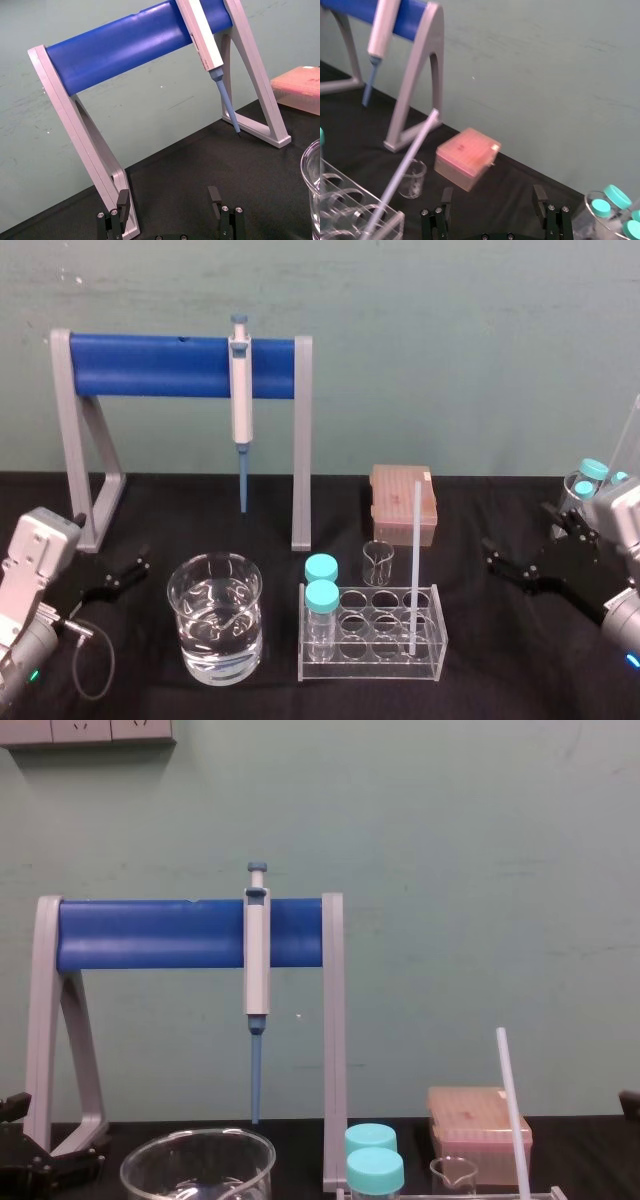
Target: Pick up the stirring rod with one hand, then place it down.
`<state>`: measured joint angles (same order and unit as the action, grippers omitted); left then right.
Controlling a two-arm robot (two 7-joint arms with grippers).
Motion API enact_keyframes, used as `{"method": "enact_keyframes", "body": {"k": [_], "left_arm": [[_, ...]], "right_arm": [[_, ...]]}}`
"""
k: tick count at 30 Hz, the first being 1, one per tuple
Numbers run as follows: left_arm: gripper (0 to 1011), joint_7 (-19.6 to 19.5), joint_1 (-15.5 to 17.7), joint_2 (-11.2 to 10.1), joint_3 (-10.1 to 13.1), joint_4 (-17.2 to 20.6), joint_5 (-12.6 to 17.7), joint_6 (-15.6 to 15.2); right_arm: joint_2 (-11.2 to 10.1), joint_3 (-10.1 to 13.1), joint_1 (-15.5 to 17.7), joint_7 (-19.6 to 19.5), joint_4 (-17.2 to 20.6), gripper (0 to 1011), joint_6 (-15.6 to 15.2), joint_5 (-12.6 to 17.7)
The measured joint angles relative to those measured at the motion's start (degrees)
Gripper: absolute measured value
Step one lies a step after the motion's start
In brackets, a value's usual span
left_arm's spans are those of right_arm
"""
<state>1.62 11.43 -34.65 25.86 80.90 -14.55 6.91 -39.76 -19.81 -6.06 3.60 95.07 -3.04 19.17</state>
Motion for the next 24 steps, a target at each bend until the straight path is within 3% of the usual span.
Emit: {"method": "enact_keyframes", "body": {"k": [5, 8, 15, 24], "left_arm": [[1005, 0.0, 0.0, 0.0, 0.0, 0.0, 0.0, 0.0], [1005, 0.0, 0.0, 0.0, 0.0, 0.0, 0.0, 0.0], [1005, 0.0, 0.0, 0.0, 0.0, 0.0, 0.0, 0.0], [1005, 0.0, 0.0, 0.0, 0.0, 0.0, 0.0, 0.0]], "right_arm": [[0.27, 2.44, 0.72, 3.84, 1.77, 1000, -1.65, 5.24], [1.28, 4.29, 0.8, 7.15, 1.96, 1000, -3.34, 10.22], [4.68, 7.28, -0.55, 12.75, 0.09, 1000, -10.05, 20.52], [5.8, 6.79, -4.39, 17.36, -3.4, 1000, -16.5, 29.02]]}}
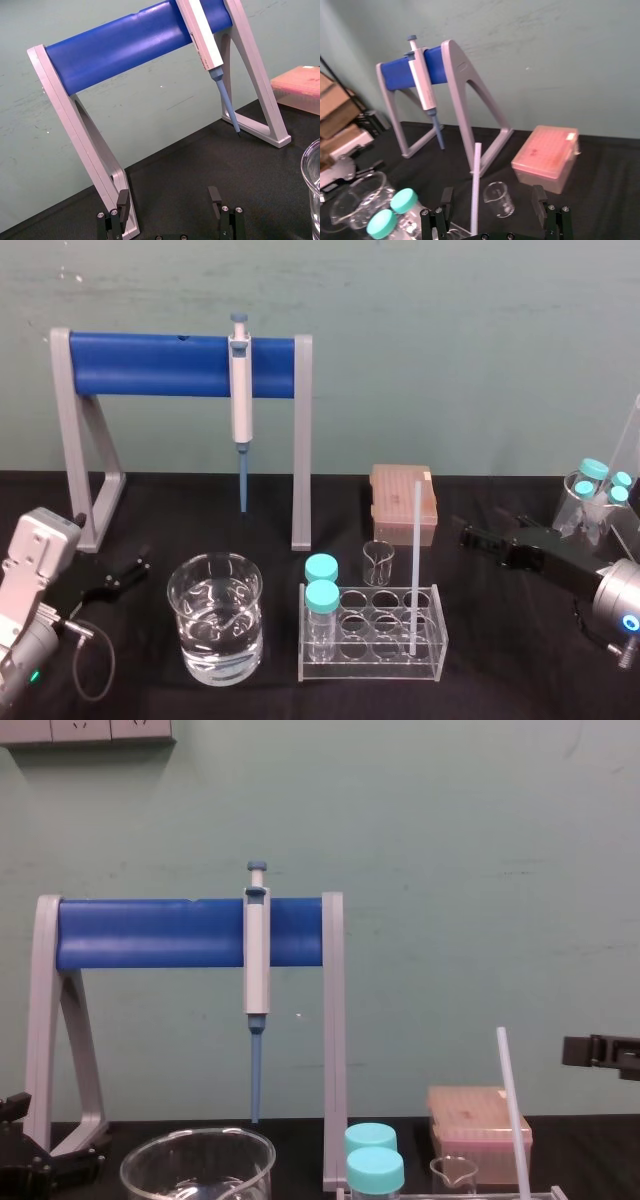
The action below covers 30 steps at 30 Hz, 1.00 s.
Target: Pick up the stirring rod with one hand, then place it down.
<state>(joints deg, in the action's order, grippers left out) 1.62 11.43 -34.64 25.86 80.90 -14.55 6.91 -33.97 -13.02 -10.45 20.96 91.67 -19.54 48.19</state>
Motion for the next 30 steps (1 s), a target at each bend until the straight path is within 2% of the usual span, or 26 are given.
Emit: {"method": "enact_keyframes", "body": {"k": [7, 11, 21, 26, 30], "left_arm": [[1005, 0.0, 0.0, 0.0, 0.0, 0.0, 0.0, 0.0], [1005, 0.0, 0.0, 0.0, 0.0, 0.0, 0.0, 0.0], [1005, 0.0, 0.0, 0.0, 0.0, 0.0, 0.0, 0.0], [1005, 0.0, 0.0, 0.0, 0.0, 0.0, 0.0, 0.0], [1005, 0.0, 0.0, 0.0, 0.0, 0.0, 0.0, 0.0]], "right_arm": [[0.01, -1.97, -3.18, 2.85, -2.82, 1000, -4.28, 3.8], [-0.45, -3.47, -5.1, 4.2, -4.53, 1000, -6.45, 4.82], [-2.28, -7.65, -11.28, 7.65, -9.28, 1000, -9.03, 4.29], [-1.99, -9.91, -14.27, 8.63, -12.19, 1000, -9.63, 3.79], [-1.56, -11.08, -15.46, 9.0, -13.65, 1000, -9.92, 3.74]]}}
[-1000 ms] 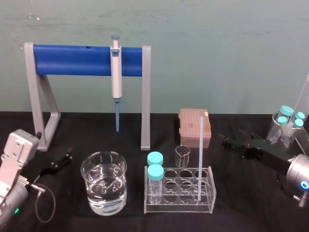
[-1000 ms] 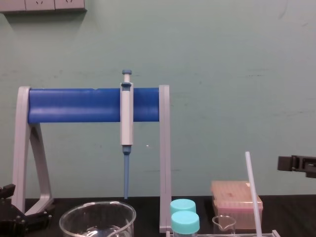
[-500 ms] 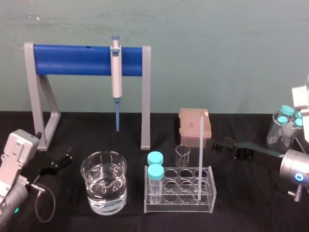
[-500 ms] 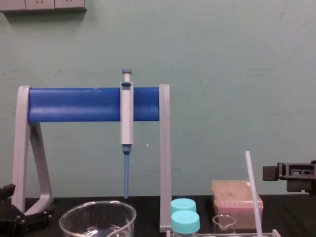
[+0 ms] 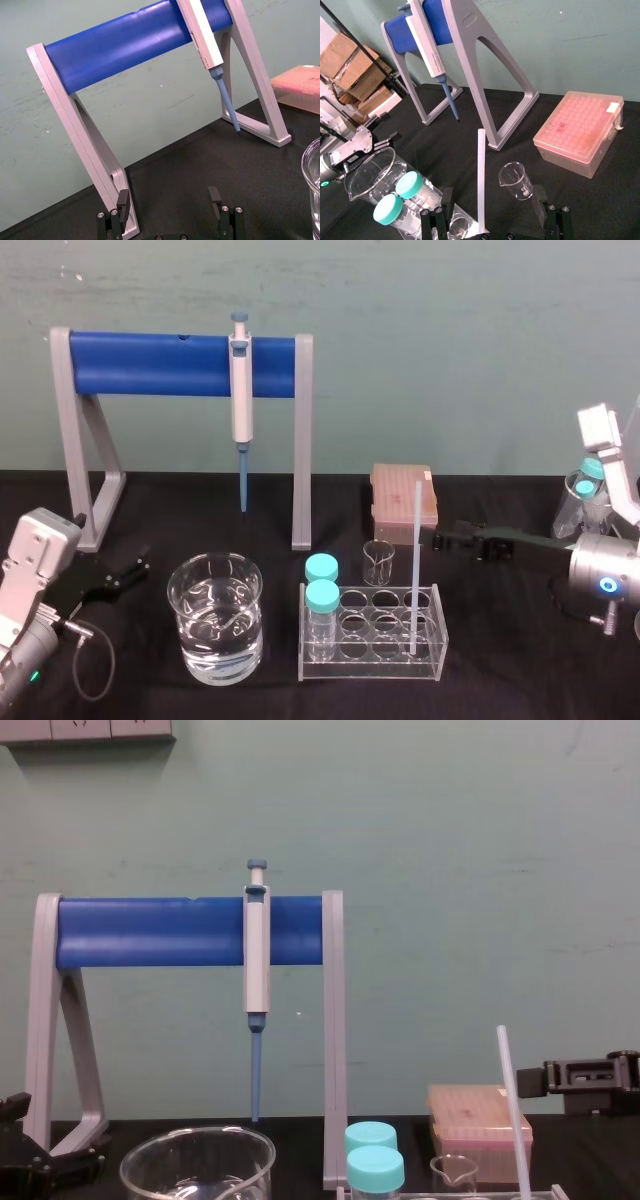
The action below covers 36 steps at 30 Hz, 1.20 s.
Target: Pick up the stirring rod with one hand, then place it down.
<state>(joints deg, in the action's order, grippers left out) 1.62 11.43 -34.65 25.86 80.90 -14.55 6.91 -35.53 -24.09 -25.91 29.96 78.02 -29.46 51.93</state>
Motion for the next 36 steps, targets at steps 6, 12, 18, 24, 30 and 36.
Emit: {"method": "enact_keyframes", "body": {"k": [6, 12, 18, 24, 30, 36], "left_arm": [[1005, 0.0, 0.0, 0.0, 0.0, 0.0, 0.0, 0.0], [1005, 0.0, 0.0, 0.0, 0.0, 0.0, 0.0, 0.0], [1005, 0.0, 0.0, 0.0, 0.0, 0.0, 0.0, 0.0], [1005, 0.0, 0.0, 0.0, 0.0, 0.0, 0.0, 0.0], [1005, 0.0, 0.0, 0.0, 0.0, 0.0, 0.0, 0.0], [1005, 0.0, 0.0, 0.0, 0.0, 0.0, 0.0, 0.0]], "right_arm": [[0.86, -1.87, -1.78, 0.47, -2.06, 1000, -0.11, 0.06], [1.79, -3.28, -3.19, 0.62, -3.78, 1000, 0.51, 0.43], [2.42, -4.31, -4.19, 0.66, -4.97, 1000, 1.08, 0.86], [3.03, -5.49, -5.11, 0.7, -6.24, 1000, 1.62, 1.28], [3.25, -6.51, -5.62, 0.63, -6.74, 1000, 2.12, 1.79], [3.06, -7.33, -5.89, 0.31, -6.74, 890, 2.76, 2.13]]}}
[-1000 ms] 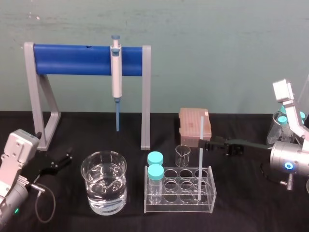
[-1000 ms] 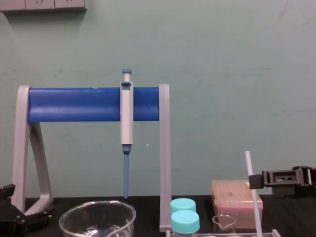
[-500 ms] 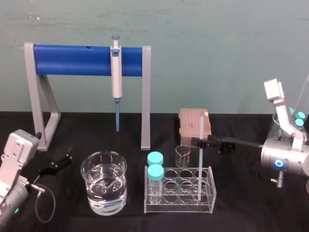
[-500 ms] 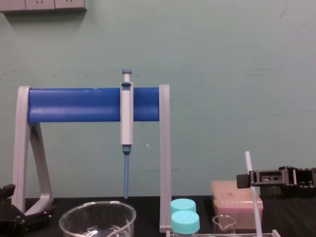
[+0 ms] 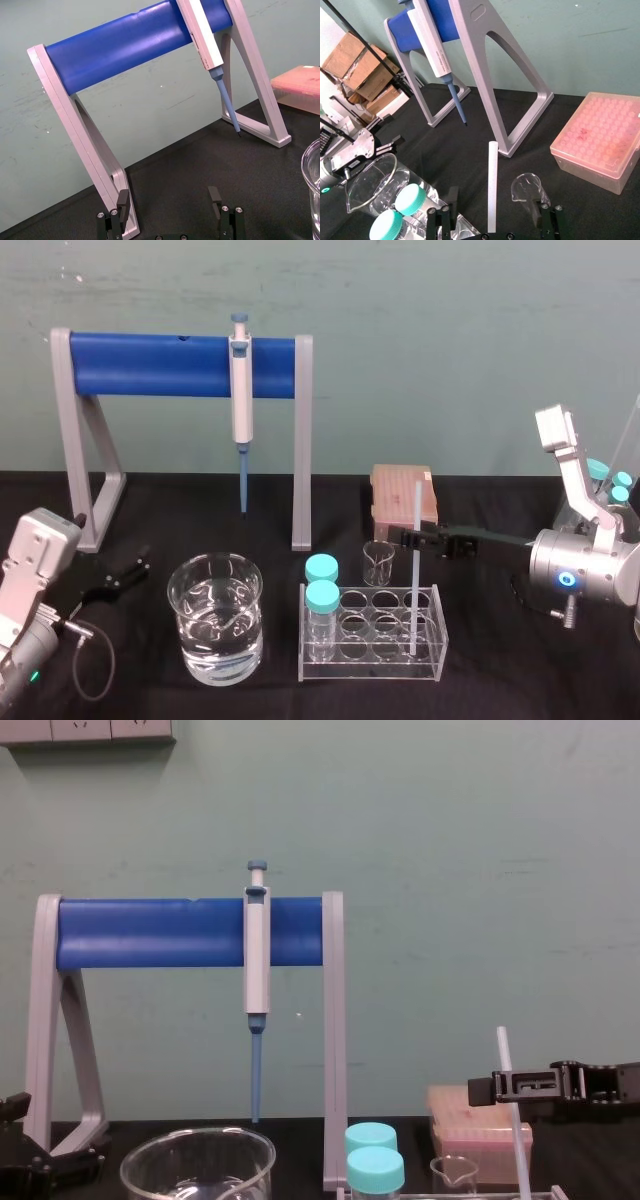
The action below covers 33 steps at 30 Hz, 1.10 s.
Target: Pick up the stirring rod with one hand, then place it down.
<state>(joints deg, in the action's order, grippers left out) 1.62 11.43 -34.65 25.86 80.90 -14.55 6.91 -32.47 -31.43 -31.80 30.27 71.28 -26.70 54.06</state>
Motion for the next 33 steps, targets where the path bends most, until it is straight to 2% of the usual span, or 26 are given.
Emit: {"method": "enact_keyframes", "body": {"k": [6, 7, 13, 18, 22, 24, 28, 33], "left_arm": [[1005, 0.0, 0.0, 0.0, 0.0, 0.0, 0.0, 0.0], [1005, 0.0, 0.0, 0.0, 0.0, 0.0, 0.0, 0.0], [1005, 0.0, 0.0, 0.0, 0.0, 0.0, 0.0, 0.0], [1005, 0.0, 0.0, 0.0, 0.0, 0.0, 0.0, 0.0], [1005, 0.0, 0.0, 0.0, 0.0, 0.0, 0.0, 0.0], [1005, 0.0, 0.0, 0.0, 0.0, 0.0, 0.0, 0.0], [1005, 0.0, 0.0, 0.0, 0.0, 0.0, 0.0, 0.0], [1005, 0.0, 0.0, 0.0, 0.0, 0.0, 0.0, 0.0]], "right_arm": [[-0.34, -0.61, -0.17, 0.02, -0.07, 748, 0.71, 0.53], [-0.46, -0.76, -0.18, 0.01, -0.06, 693, 0.88, 0.69], [-0.89, -1.21, -0.21, 0.01, -0.01, 537, 1.39, 1.34], [-1.46, -1.5, -0.02, -0.27, 0.35, 330, 1.88, 1.99], [-1.9, -1.67, 0.16, -0.42, 0.67, 225, 2.29, 2.51], [-2.01, -1.73, 0.19, -0.43, 0.75, 136, 2.43, 2.63], [-2.32, -1.87, 0.32, -0.45, 0.99, 69, 2.8, 2.99], [-2.68, -1.97, 0.48, -0.51, 1.53, 69, 3.47, 3.34]]}}
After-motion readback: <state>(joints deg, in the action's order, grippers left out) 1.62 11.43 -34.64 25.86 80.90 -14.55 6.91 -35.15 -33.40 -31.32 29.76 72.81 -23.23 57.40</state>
